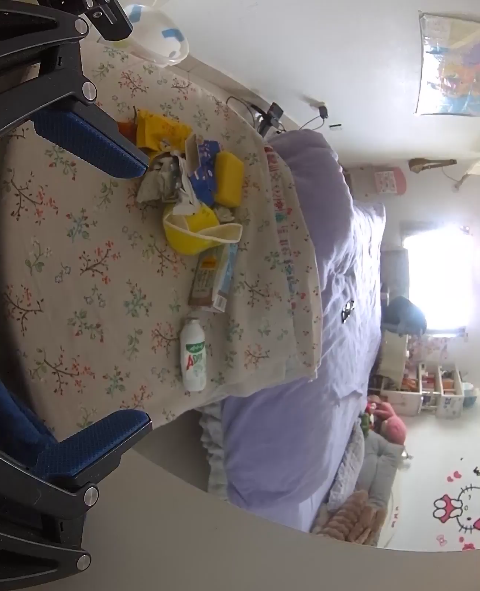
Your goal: Collect trash
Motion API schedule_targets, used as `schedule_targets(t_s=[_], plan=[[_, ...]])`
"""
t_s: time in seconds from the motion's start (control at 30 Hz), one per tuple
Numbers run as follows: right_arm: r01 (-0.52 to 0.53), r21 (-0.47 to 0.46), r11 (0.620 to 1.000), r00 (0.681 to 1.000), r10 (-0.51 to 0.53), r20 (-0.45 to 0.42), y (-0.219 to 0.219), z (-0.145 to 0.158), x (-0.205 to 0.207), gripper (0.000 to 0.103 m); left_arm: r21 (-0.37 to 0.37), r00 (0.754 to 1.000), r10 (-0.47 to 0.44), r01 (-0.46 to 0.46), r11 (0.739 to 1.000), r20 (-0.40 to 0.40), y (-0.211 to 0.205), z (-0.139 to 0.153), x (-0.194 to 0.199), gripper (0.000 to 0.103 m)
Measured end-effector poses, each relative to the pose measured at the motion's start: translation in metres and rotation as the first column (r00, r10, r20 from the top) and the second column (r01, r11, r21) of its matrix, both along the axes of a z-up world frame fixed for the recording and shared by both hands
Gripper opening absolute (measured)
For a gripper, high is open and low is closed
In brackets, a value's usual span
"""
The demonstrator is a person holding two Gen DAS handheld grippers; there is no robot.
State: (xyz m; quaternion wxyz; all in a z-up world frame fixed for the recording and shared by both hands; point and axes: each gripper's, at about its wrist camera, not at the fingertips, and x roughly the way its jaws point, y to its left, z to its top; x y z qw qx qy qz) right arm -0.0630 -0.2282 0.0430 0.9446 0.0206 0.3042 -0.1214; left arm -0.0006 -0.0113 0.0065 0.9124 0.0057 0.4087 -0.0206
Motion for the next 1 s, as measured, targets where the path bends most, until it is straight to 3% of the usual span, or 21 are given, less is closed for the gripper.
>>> schedule_targets(t_s=[1.0], plan=[[0.008,0.05,0.999,1.0,-0.007,-0.012,-0.005,-0.012,0.004,0.103,0.015,1.0,-0.002,0.002,1.0,-0.011,-0.002,-0.006,0.002,0.095]])
